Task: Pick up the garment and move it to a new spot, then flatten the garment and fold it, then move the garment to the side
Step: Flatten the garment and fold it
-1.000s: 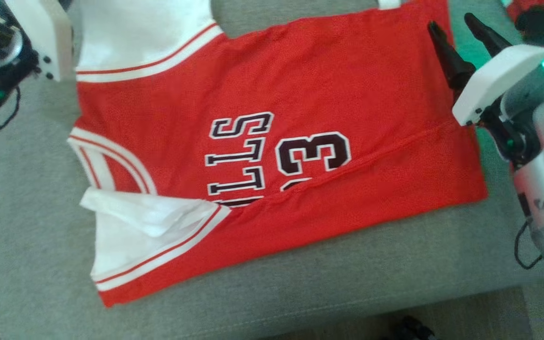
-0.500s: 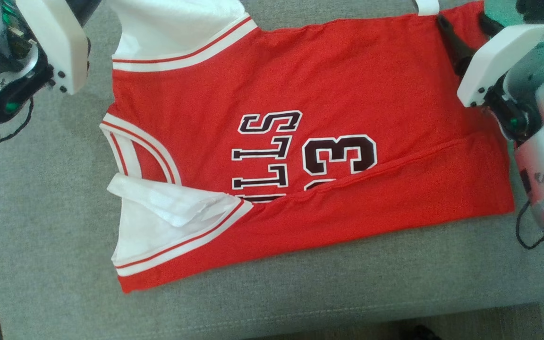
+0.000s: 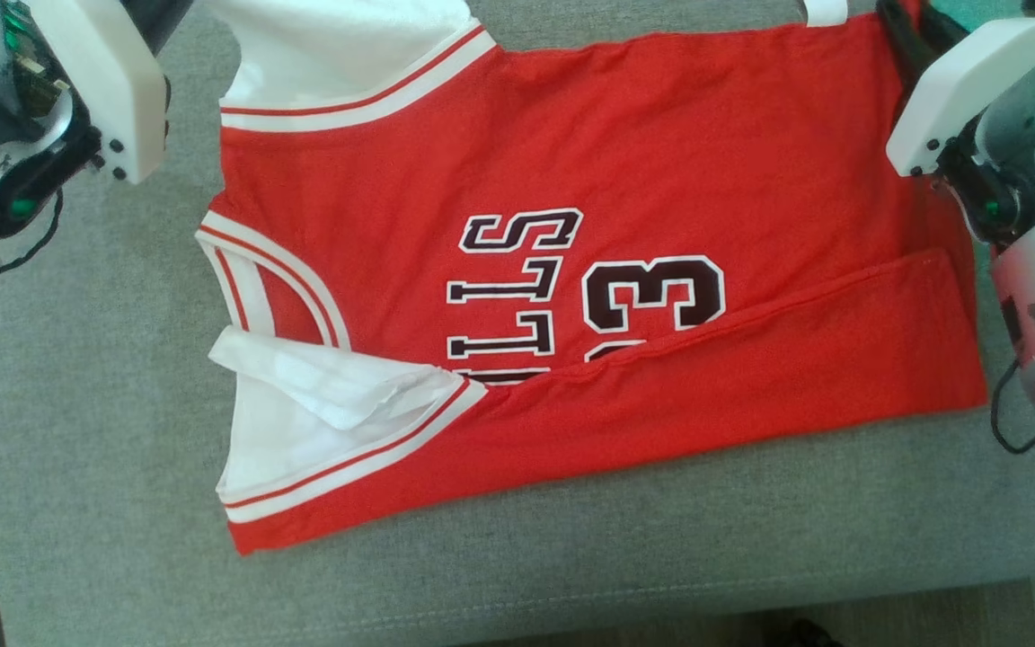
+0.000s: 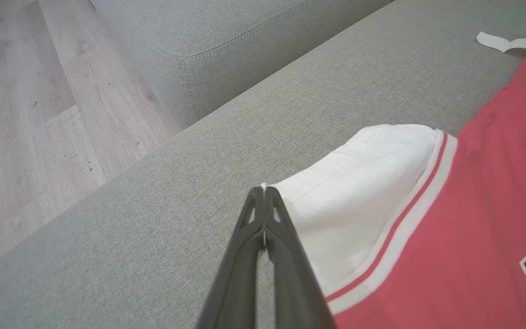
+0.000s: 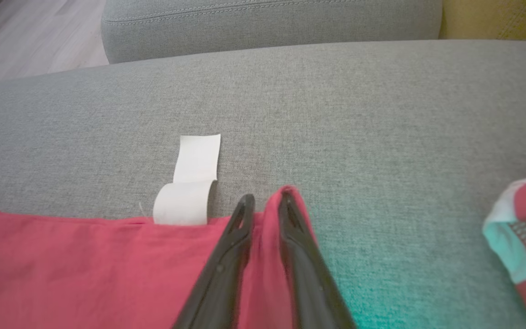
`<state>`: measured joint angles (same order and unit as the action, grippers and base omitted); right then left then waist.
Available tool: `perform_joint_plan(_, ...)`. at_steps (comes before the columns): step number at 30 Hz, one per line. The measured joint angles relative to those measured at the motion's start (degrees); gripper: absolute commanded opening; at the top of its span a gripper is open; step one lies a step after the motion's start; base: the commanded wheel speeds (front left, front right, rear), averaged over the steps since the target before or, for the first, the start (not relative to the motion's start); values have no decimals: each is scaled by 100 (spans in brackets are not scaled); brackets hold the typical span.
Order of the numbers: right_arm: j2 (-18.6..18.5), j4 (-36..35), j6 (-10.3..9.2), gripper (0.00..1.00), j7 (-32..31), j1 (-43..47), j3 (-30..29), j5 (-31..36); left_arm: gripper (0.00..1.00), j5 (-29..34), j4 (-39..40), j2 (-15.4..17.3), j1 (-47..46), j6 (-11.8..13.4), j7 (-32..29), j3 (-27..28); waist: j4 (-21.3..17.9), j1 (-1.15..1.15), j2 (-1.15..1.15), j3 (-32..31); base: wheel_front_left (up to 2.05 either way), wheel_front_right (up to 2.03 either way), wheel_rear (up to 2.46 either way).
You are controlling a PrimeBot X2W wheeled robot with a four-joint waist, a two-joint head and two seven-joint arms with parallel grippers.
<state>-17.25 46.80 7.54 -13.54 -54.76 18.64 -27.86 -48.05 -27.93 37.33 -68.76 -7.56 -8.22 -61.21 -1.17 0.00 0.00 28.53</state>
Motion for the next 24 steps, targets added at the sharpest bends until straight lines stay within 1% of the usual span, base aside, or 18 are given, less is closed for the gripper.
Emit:
perform_joint_plan(2, 0, 38, 0, 25, 38, -2, 15, -40, 0, 0, -20, 0, 0, 0, 26, -25, 5, 0, 0, -5, 0, 0, 0)
perform_joint_plan(3, -2, 58, 0, 15, 52, -8, 26, -38, 0, -1, -29, 0, 0, 0, 31, -41, 8, 0, 0, -8, 0, 0, 0)
perform_joint_plan(4, -9, 73, 0, 0, 73, -17, 42, -38, 0, -1, -36, 0, 0, 0, 54, -58, 12, 0, 0, -11, 0, 0, 0)
perform_joint_plan(6, -23, 120, 0, 0, 154, -63, 57, -38, 0, -1, -63, -1, 0, 0, 109, -88, 22, 0, 0, -20, 0, 0, 0)
perform_joint_plan(8, -38, 137, 0, 0, 218, -125, 65, -40, 0, 11, -98, -3, -2, 0, 288, -91, 36, 0, 0, -35, 0, 0, 0)
perform_joint_plan(10, -49, 152, 0, 0, 309, -163, 54, -55, 0, 93, -156, -4, -5, 0, 558, -90, 46, 0, 0, -61, 0, 0, 0)
perform_joint_plan(16, -153, 235, 0, 0, 492, -216, -183, -398, 0, 349, -499, -42, -118, 5, 1407, -23, 75, 0, 0, -166, 0, 0, 0)
perform_joint_plan(20, -219, 221, 0, 0, 602, -237, -354, -683, 0, 360, -771, -194, -272, 9, 1801, 130, 110, 0, 0, -234, 0, 0, 0)
perform_joint_plan(24, -357, 60, 0, 0, 595, -220, -343, -975, 0, 186, -915, -375, -294, 9, 1841, 177, 174, 0, 0, -313, 0, 0, 0)
